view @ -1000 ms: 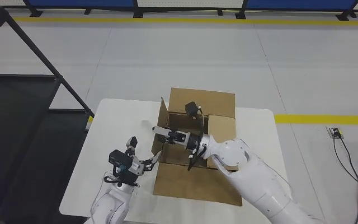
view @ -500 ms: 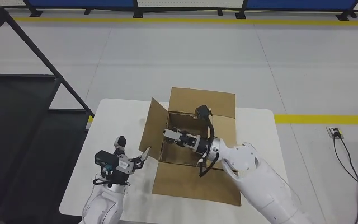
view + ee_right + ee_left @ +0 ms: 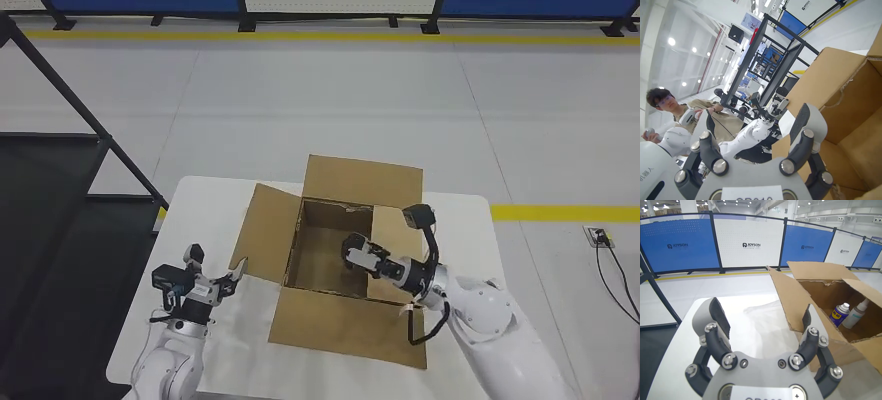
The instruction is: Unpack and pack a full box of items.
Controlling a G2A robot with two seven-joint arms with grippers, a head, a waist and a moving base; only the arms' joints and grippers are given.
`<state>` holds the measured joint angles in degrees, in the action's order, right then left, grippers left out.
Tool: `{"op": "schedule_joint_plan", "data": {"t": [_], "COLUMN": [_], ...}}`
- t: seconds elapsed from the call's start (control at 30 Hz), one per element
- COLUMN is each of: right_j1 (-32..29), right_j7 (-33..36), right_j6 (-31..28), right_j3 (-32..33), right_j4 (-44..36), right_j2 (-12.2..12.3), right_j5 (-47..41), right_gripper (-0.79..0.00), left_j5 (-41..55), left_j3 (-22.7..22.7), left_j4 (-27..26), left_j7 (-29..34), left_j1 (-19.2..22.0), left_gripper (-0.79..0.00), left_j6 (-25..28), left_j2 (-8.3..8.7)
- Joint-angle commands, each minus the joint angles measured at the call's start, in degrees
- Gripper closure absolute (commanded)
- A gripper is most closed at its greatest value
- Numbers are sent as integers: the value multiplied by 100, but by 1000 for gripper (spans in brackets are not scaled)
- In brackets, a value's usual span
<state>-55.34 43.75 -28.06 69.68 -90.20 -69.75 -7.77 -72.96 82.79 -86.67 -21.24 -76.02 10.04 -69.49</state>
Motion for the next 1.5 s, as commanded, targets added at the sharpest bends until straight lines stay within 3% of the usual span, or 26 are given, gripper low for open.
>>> {"op": "schedule_joint_plan", "data": {"t": [0.0,0.17,0.63,0.87,1.17,1.33,1.47], "right_j1": [-296,-699,-919,-1073,-1142,-1334,-1621], "right_j7": [-21,3,138,50,168,277,301], "right_j6": [-70,-138,-204,-261,-454,-785,-1387], "right_j3": [214,578,966,1149,1389,1701,2101], "right_j4": [-330,-719,-832,-818,-562,-560,-600], "right_j2": [53,139,258,306,376,440,500], "right_j5": [149,166,236,232,-77,-291,-563], "right_gripper": [-785,-785,-785,-785,-785,-785,-785], "left_j5": [-100,-205,-350,-163,-96,9,67], "left_j3": [8,3,-8,202,456,240,-263], "left_j4": [106,259,547,-131,-1560,-2248,-2443], "left_j7": [11,-23,43,-129,-140,413,1167], "left_j1": [29,87,304,49,-345,-364,-134], "left_gripper": [-785,-785,-785,-785,-785,-785,-785], "left_j6": [36,57,3,52,10,317,503], "left_j2": [6,5,-7,10,27,22,-12]}}
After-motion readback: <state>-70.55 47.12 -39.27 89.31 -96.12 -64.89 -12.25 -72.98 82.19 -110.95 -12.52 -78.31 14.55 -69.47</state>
